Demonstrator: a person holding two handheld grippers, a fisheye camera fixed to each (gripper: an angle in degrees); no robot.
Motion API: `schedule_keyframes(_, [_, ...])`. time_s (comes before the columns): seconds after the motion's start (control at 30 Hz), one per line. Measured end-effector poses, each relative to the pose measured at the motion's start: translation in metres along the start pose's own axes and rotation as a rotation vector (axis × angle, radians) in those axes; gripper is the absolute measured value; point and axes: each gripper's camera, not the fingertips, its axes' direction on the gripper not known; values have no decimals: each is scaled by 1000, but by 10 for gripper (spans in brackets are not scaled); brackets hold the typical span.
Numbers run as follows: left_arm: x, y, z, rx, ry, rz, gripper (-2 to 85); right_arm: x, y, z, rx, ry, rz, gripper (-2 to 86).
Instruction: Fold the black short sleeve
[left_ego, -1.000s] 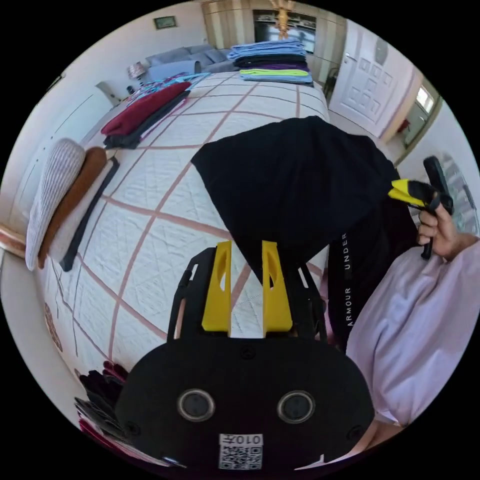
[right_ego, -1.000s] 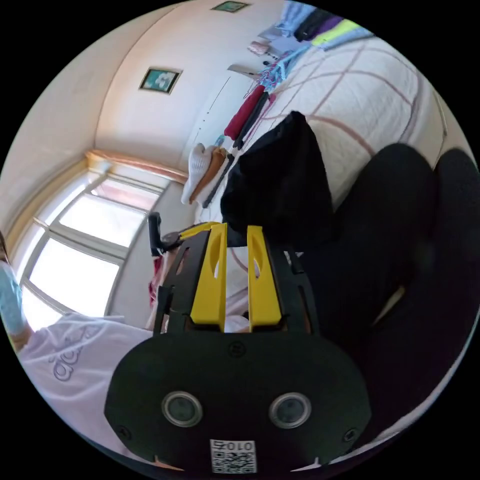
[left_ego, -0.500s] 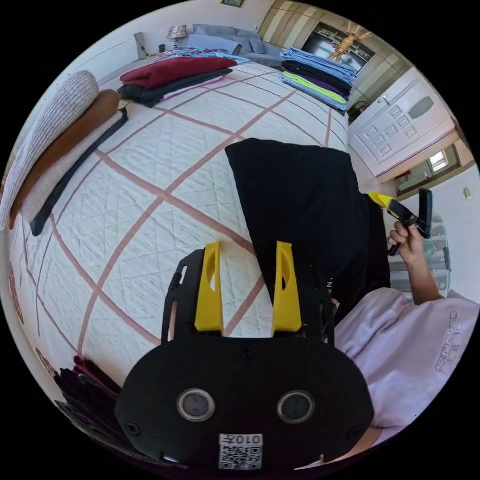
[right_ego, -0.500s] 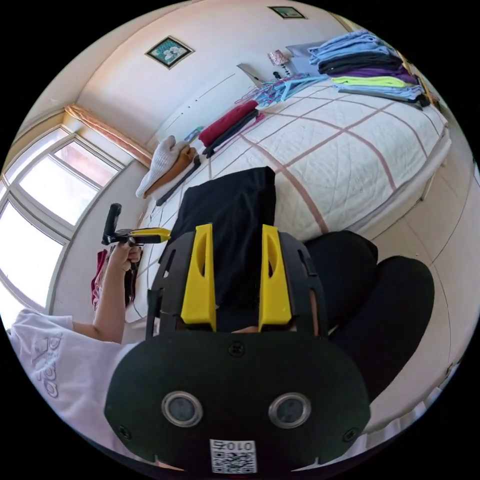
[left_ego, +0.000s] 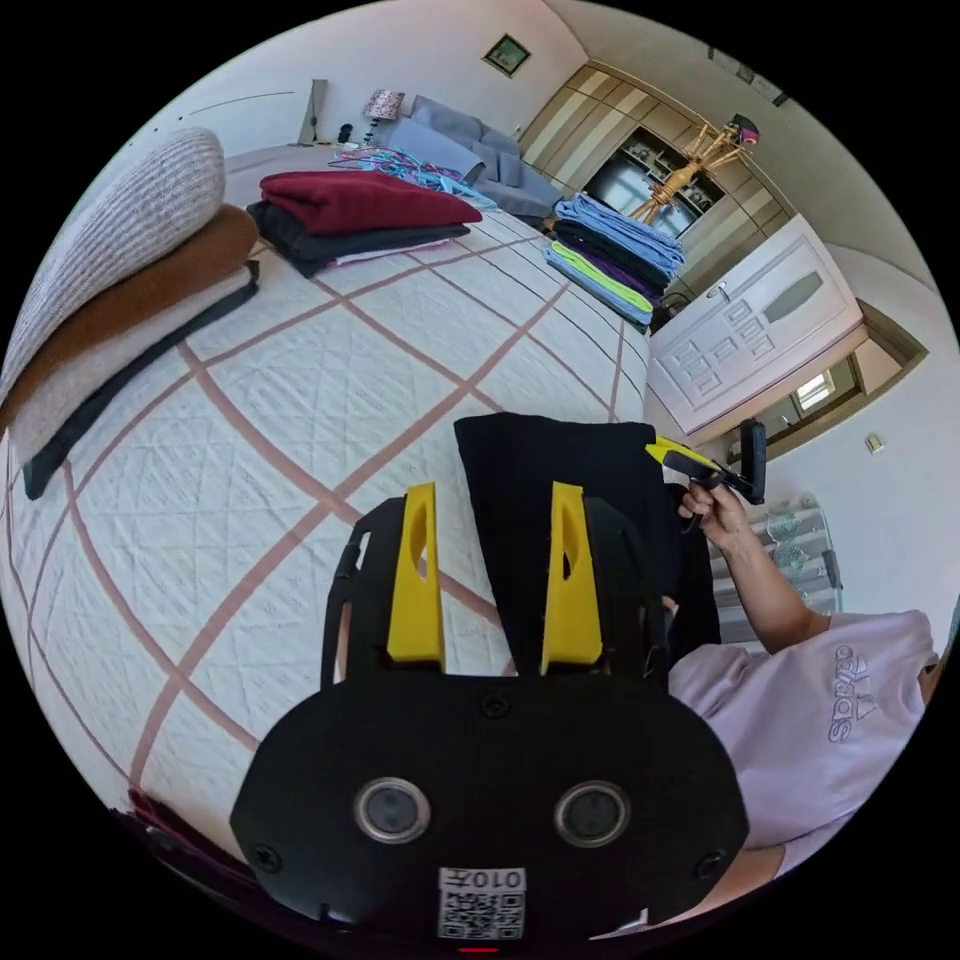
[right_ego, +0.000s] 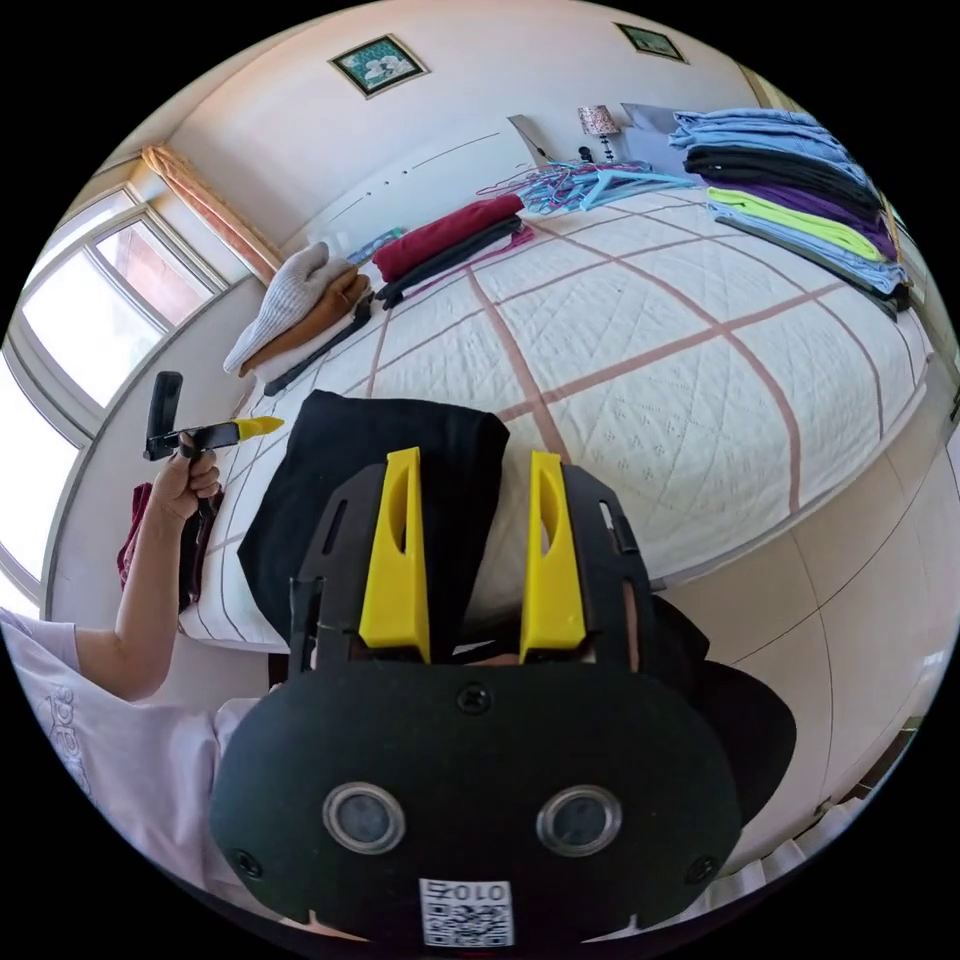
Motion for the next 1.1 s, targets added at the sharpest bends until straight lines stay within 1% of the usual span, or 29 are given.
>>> schedule_keyframes(0.07, [-3, -7, 7, -6, -8, 16, 148, -2, 2, 2, 27, -20, 0, 133])
schedule_keyframes(0.17, [-4, -18, 18, -52, -15, 48, 143, -9, 2, 8, 16, -33, -8, 127])
schedule_keyframes(0.23, [-12, -23, 28, -99, 25, 39, 136, -12, 2, 12, 12, -36, -4, 125])
schedule_keyframes(0.3, [-21, -22, 32, -107, 88, 18, 127, -10, 4, 12, 29, -46, 29, 120])
schedule_keyframes(0.4, [-32, -16, 31, -93, 159, -4, 110, -2, 2, 7, 4, -116, 62, 96])
schedule_keyframes(0.47, [-35, -13, 29, -71, 208, 4, 94, 8, -1, 4, -30, -217, 103, 66])
schedule_keyframes(0.53, [-33, -8, 17, -10, 295, 56, 74, 9, -4, -1, -40, -240, 92, 54])
schedule_keyframes(0.67, [-24, -2, -12, 70, 344, 124, 59, -3, -21, -27, -43, -279, 27, 42])
schedule_keyframes(0.73, [-20, -2, -38, 108, 312, 138, 56, -18, -42, -41, -30, -269, -38, 41])
schedule_keyframes(0.8, [-24, -3, -55, 145, 284, 96, 57, -39, -71, -49, -27, -225, -121, 41])
schedule_keyframes(0.87, [-36, -3, -65, 166, 237, 5, 60, -69, -118, -44, -39, -147, -210, 45])
schedule_keyframes(0.9, [-48, -2, -64, 163, 182, -75, 64, -77, -129, -38, -50, -124, -233, 47])
schedule_keyframes(0.93, [-62, 0, -55, 116, 95, -161, 69, -90, -150, -22, -89, -58, -276, 53])
schedule_keyframes(1.0, [-78, 11, -49, 77, 34, -267, 80, -97, -171, -2, -158, 19, -304, 60])
schedule_keyframes(1.03, [-73, 23, -62, 140, -1, -285, 84, -97, -177, -6, -146, 31, -307, 63])
schedule_keyframes(1.07, [-66, 29, -71, 178, -31, -278, 86, -96, -175, -21, -91, 36, -310, 65])
schedule_keyframes(1.1, [-47, 40, -88, 220, -100, -237, 87, -94, -171, -29, -64, 46, -315, 65])
